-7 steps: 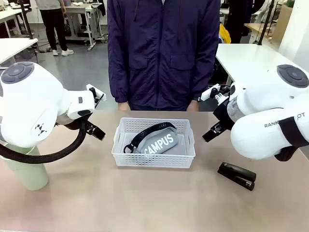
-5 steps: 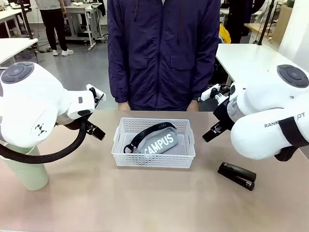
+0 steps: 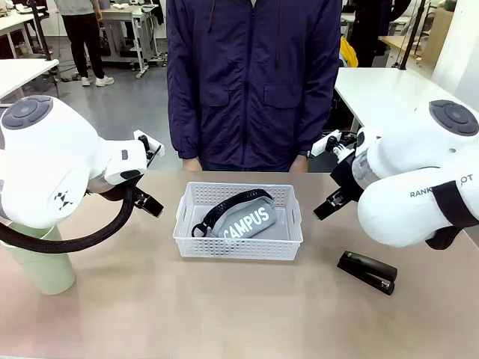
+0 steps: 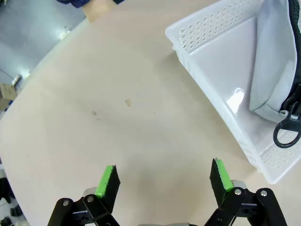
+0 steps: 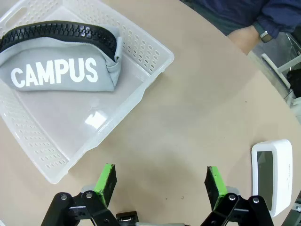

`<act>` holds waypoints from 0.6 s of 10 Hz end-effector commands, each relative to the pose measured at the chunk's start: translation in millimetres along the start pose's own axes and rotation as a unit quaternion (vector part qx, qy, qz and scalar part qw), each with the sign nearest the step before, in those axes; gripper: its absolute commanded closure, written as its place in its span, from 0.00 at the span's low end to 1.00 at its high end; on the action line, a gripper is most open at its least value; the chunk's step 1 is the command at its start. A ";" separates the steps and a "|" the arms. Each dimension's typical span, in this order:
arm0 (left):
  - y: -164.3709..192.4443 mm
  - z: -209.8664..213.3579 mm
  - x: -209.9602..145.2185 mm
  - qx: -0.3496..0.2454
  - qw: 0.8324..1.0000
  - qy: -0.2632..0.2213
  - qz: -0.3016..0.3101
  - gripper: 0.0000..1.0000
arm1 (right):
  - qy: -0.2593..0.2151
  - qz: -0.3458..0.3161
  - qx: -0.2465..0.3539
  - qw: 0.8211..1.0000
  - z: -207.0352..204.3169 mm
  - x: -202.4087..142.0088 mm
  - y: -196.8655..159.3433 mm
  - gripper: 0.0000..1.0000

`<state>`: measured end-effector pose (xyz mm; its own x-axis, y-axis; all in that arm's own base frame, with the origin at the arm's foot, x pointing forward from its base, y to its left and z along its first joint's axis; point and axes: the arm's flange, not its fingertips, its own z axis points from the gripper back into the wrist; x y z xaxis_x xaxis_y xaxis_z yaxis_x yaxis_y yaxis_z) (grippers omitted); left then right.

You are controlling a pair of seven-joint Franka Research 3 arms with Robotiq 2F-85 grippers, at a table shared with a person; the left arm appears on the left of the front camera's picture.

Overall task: Efficiently arrange items inside the basket to fit them all.
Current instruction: Pick up the Digital clock and place it inside the Organizing basket.

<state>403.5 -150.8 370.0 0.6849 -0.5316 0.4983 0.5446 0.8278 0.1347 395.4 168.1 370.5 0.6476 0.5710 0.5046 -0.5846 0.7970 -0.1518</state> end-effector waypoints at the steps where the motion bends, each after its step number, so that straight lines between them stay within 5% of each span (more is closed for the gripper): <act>1: -0.1 0.1 0.1 0.000 1.000 0.000 0.000 0.00 | 0.000 -0.001 0.000 1.000 0.1 0.0 -0.1 0.00; 6: -0.1 0.1 0.1 0.000 1.000 0.000 0.000 0.00 | 0.000 -0.001 0.000 1.000 0.1 0.0 -0.1 0.00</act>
<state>403.5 -150.8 370.0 0.6849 -0.5316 0.4983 0.5445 0.8279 0.1347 395.4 168.1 370.5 0.6476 0.5710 0.5046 -0.5846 0.7970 -0.1518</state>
